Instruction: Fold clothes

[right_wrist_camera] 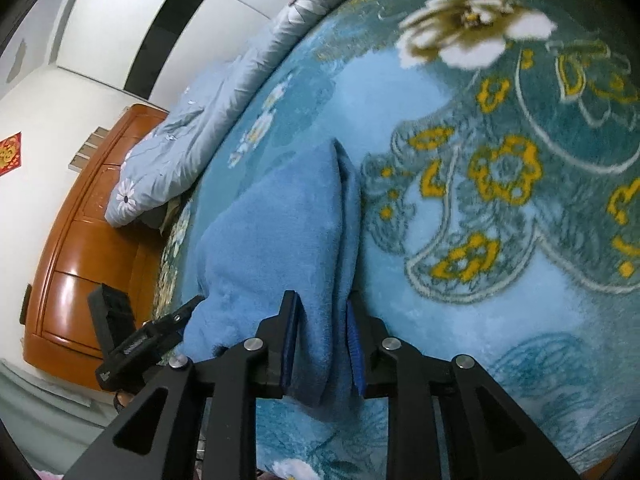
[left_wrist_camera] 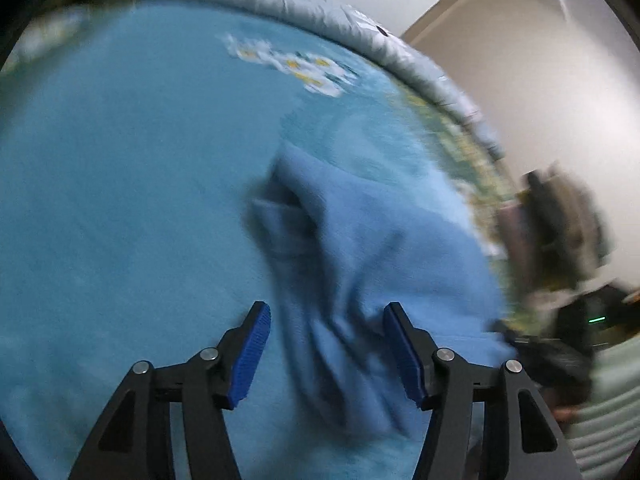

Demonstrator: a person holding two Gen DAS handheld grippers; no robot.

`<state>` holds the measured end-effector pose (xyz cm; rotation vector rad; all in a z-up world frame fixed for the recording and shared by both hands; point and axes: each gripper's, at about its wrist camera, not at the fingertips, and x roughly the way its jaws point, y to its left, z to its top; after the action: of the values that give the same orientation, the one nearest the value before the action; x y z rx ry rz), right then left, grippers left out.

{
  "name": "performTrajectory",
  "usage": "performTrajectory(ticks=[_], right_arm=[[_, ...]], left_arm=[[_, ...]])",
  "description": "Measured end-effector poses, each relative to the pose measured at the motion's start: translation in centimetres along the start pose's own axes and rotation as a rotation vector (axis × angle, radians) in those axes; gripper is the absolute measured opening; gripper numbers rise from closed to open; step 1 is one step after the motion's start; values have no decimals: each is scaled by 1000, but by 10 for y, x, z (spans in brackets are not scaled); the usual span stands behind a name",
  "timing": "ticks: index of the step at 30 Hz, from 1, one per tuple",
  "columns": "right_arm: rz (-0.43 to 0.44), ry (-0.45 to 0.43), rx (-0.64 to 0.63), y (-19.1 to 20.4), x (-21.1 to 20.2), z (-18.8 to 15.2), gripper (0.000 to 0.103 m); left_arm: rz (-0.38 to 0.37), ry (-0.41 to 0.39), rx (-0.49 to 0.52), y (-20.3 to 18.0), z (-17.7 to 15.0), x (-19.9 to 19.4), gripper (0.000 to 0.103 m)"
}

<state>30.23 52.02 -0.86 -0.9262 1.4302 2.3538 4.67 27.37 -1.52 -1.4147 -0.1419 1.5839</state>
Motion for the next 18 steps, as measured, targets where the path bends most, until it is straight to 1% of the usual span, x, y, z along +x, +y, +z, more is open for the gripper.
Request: performTrajectory(ticks=[3,8,9,10,13,14,15,16,17,18], right_arm=[[-6,-23,19,-5,-4,4,29],[46,11,62,-9,14,6,30],[60,20,66,-8,19,6,30],[74,27,71,-6,24,6,33],[85,19,59,1,26,6,33],[88,16,55,4,27,6,33],[90,12,50,7,27,6,32],[93,9,46,9,28,6,27],[94,4,47,10,26,6,22],[94,-3,51,10,23,6,16]], left_arm=[[-45,32,-44,7,-1,2,63],[-120,93,-79,5,-3,11,64],[-127,97,-82,5,-5,13,64],[-127,94,-85,5,-5,13,64],[-141,79,-111,5,-6,11,61],[-140,75,-112,5,-7,11,58],[-137,75,-112,4,-8,11,47],[-131,74,-114,3,-10,11,35],[-126,72,-118,2,-11,13,31],[-109,65,-115,1,-12,12,18]])
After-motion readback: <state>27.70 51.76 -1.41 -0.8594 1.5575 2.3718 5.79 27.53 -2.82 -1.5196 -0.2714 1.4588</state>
